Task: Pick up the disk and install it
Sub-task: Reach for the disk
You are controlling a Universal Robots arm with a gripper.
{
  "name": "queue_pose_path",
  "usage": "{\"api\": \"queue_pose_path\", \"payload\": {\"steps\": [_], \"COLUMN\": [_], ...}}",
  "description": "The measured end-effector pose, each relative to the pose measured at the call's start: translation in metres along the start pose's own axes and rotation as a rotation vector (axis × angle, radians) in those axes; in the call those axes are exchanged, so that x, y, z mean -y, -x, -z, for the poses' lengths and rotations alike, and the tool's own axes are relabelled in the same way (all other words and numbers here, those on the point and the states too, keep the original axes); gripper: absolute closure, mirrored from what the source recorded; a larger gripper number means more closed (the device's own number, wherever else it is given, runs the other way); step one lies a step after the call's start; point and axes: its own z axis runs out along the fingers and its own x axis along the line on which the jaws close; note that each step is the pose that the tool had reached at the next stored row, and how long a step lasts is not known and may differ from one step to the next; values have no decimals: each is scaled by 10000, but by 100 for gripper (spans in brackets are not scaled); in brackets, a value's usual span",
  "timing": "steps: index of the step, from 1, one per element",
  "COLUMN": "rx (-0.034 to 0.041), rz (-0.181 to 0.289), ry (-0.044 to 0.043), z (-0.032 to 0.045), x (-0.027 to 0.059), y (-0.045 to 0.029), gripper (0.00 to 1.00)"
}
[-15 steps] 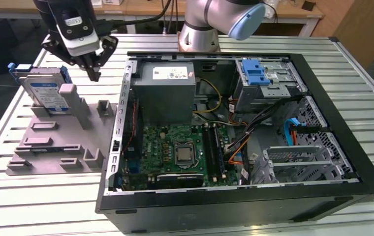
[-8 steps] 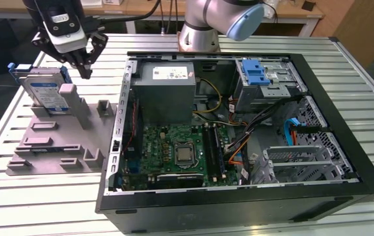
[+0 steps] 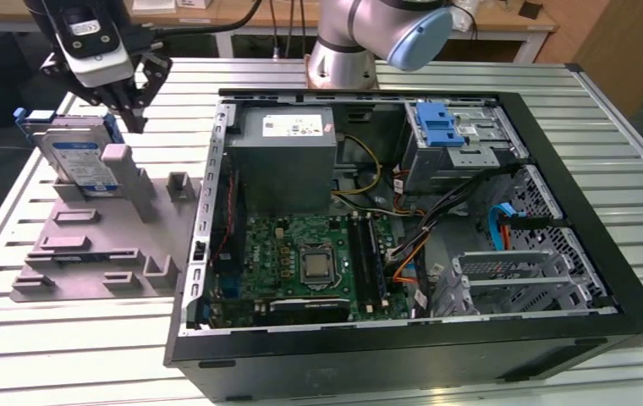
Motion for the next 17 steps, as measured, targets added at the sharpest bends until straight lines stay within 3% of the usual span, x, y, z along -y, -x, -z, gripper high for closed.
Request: {"api": "queue_pose_path", "payload": {"steps": [4,7,17], "rx": [24,30,30], "rz": [1,1,0], "ry": [2,2,2], "z": [8,10,10], "x": [-17,-20,-78], "y": [-22,-81,-505], "gripper": [89,89,89]}}
